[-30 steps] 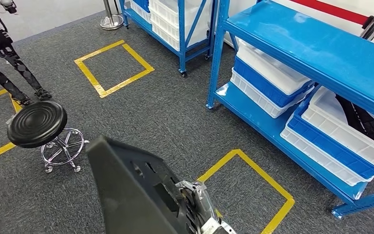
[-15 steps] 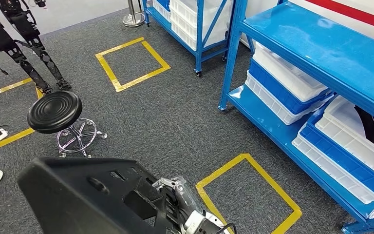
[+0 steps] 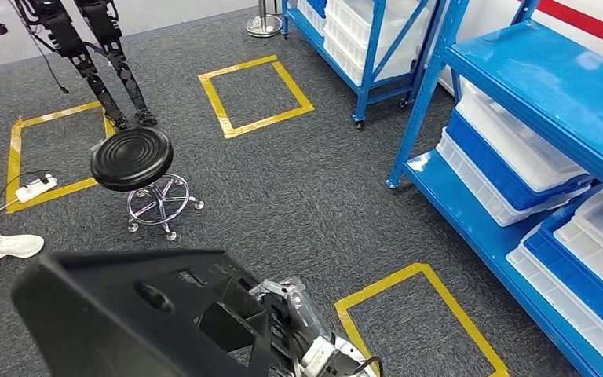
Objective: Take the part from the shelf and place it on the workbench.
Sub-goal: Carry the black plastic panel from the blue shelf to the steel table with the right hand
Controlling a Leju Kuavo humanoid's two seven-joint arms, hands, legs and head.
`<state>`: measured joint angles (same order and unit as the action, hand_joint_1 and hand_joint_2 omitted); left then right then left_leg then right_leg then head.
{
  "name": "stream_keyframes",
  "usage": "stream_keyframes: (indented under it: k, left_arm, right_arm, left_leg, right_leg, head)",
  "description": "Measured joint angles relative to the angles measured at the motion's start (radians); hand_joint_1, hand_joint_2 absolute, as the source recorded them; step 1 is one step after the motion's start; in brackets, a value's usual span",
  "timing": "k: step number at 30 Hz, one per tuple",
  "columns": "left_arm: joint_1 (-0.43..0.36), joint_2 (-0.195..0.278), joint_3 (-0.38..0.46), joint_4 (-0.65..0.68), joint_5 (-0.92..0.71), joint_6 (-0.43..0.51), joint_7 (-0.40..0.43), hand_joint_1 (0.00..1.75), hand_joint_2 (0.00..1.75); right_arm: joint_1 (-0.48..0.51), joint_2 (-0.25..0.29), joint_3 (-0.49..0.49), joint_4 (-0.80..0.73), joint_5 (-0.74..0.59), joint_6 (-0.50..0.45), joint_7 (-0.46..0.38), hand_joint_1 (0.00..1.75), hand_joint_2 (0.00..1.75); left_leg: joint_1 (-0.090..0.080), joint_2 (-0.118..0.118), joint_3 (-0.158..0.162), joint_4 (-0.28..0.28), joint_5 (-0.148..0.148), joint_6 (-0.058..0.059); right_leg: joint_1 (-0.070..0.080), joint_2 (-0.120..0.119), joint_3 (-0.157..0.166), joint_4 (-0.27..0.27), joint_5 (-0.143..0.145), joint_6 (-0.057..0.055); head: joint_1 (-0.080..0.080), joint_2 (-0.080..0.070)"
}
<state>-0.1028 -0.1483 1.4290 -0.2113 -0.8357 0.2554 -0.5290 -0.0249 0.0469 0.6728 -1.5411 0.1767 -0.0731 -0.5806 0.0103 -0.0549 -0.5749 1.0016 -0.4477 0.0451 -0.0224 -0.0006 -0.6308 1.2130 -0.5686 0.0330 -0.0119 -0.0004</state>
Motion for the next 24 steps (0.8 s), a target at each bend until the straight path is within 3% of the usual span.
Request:
stream_keyframes:
  k: [2, 4, 6, 8, 9, 11, 13, 14, 15, 17, 19, 21, 22, 24]
  left_arm:
    - [0.002, -0.002, -0.004, 0.0, -0.018, -0.047, -0.019, 0.0, 1.75]
    - [0.005, -0.001, -0.015, 0.0, -0.044, -0.084, -0.03, 0.0, 1.75]
    - [0.013, 0.003, -0.03, 0.0, -0.068, -0.118, -0.037, 0.0, 1.75]
    - [0.019, 0.007, -0.045, 0.0, -0.086, -0.146, -0.04, 0.0, 1.75]
    - [0.02, 0.009, -0.052, 0.0, -0.092, -0.154, -0.041, 0.0, 1.75]
    - [0.018, 0.012, -0.065, 0.0, -0.099, -0.164, -0.042, 0.0, 1.75]
    - [0.018, 0.013, -0.075, 0.0, -0.108, -0.172, -0.04, 0.0, 1.75]
    - [0.018, 0.013, -0.081, 0.0, -0.114, -0.177, -0.038, 0.0, 1.75]
    - [0.018, 0.013, -0.087, 0.0, -0.12, -0.18, -0.036, 0.0, 1.75]
    - [0.017, 0.016, -0.099, 0.0, -0.129, -0.186, -0.033, 0.0, 1.75]
    - [0.012, 0.02, -0.109, -0.001, -0.138, -0.193, -0.032, 0.0, 1.75]
    - [0.01, 0.024, -0.116, -0.001, -0.144, -0.199, -0.031, 0.0, 1.75]
    - [0.011, 0.026, -0.121, -0.001, -0.146, -0.202, -0.031, 0.0, 1.75]
    - [0.01, 0.026, -0.128, 0.0, -0.15, -0.205, -0.032, 0.0, 1.75]
  right_arm:
    - [0.024, -0.026, -0.036, -0.05, 0.025, -0.041, -0.005, 1.75, 1.75]
    - [0.062, -0.053, -0.082, -0.112, 0.051, -0.081, -0.009, 1.75, 1.75]
    - [0.106, -0.073, -0.128, -0.178, 0.077, -0.119, -0.01, 1.75, 1.75]
    - [0.149, -0.085, -0.164, -0.24, 0.102, -0.15, -0.009, 1.75, 1.75]
    - [0.171, -0.089, -0.178, -0.267, 0.111, -0.161, -0.008, 1.75, 1.75]
    - [0.209, -0.097, -0.197, -0.309, 0.127, -0.176, -0.005, 1.75, 1.75]
    - [0.238, -0.104, -0.209, -0.337, 0.146, -0.188, 0.005, 1.75, 1.75]
    - [0.25, -0.107, -0.212, -0.349, 0.155, -0.192, 0.013, 1.75, 1.75]
    - [0.26, -0.108, -0.213, -0.361, 0.163, -0.194, 0.02, 1.75, 1.75]
    - [0.275, -0.113, -0.215, -0.381, 0.177, -0.188, 0.042, 1.75, 1.75]
    - [0.283, -0.119, -0.213, -0.392, 0.195, -0.176, 0.08, 1.75, 1.75]
    - [0.289, -0.126, -0.211, -0.396, 0.214, -0.169, 0.12, 1.75, 1.75]
    - [0.291, -0.129, -0.21, -0.398, 0.221, -0.166, 0.136, 1.75, 1.75]
    - [0.292, -0.137, -0.21, -0.399, 0.227, -0.162, 0.165, 1.75, 1.75]
  left_leg:
    - [0.002, -0.025, -0.005, 0.012, -0.005, -0.011]
    - [0.002, -0.043, -0.013, 0.02, -0.007, -0.025]
    - [0.007, -0.054, -0.02, 0.021, -0.006, -0.035]
    - [0.01, -0.024, -0.033, 0.048, -0.025, -0.041]
    - [0.01, 0.001, -0.051, 0.088, -0.049, -0.044]
    - [0.009, 0.042, -0.11, 0.215, -0.115, -0.047]
    - [0.01, 0.05, -0.151, 0.303, -0.142, -0.046]
    - [0.009, 0.052, -0.146, 0.295, -0.129, -0.042]
    - [0.007, 0.056, -0.122, 0.252, -0.102, -0.036]
    - [-0.005, 0.087, -0.049, 0.117, -0.048, -0.018]
    - [-0.019, 0.111, -0.012, 0.042, -0.032, -0.004]
    - [-0.026, 0.099, -0.012, 0.03, -0.03, 0.005]
    - [-0.024, 0.09, -0.008, 0.02, -0.024, 0.008]
    - [-0.017, 0.07, 0.003, -0.001, -0.01, 0.014]
  right_leg:
    - [-0.012, 0.027, 0.061, -0.131, 0.045, 0.017]
    - [-0.011, 0.043, 0.085, -0.182, 0.056, 0.009]
    - [-0.008, 0.03, 0.087, -0.182, 0.06, -0.006]
    - [-0.009, 0.016, 0.089, -0.185, 0.063, -0.018]
    - [-0.008, 0.007, 0.089, -0.186, 0.064, -0.024]
    - [0.001, -0.013, 0.089, -0.186, 0.061, -0.033]
    - [0.009, -0.033, 0.09, -0.186, 0.058, -0.037]
    - [0.013, -0.043, 0.091, -0.186, 0.057, -0.039]
    - [0.016, -0.052, 0.093, -0.186, 0.055, -0.041]
    - [0.021, -0.068, 0.097, -0.186, 0.052, -0.042]
    - [0.024, -0.083, 0.098, -0.187, 0.05, -0.04]
    - [0.024, -0.099, 0.1, -0.191, 0.05, -0.037]
    - [0.024, -0.096, 0.1, -0.188, 0.047, -0.034]
    - [0.024, -0.061, 0.082, -0.146, 0.024, -0.032]
  head:
    - [0.002, 0.0]
    - [0.003, 0.0]
    - [0.002, 0.0]
    - [-0.001, 0.0]
    - [-0.003, 0.0]
    - [-0.008, 0.0]
    - [-0.008, 0.0]
    - [-0.008, 0.0]
    - [-0.007, 0.0]
    - [-0.007, 0.0]
    - [-0.007, 0.0]
    - [-0.007, 0.0]
    - [-0.007, 0.0]
    - [-0.005, 0.0]
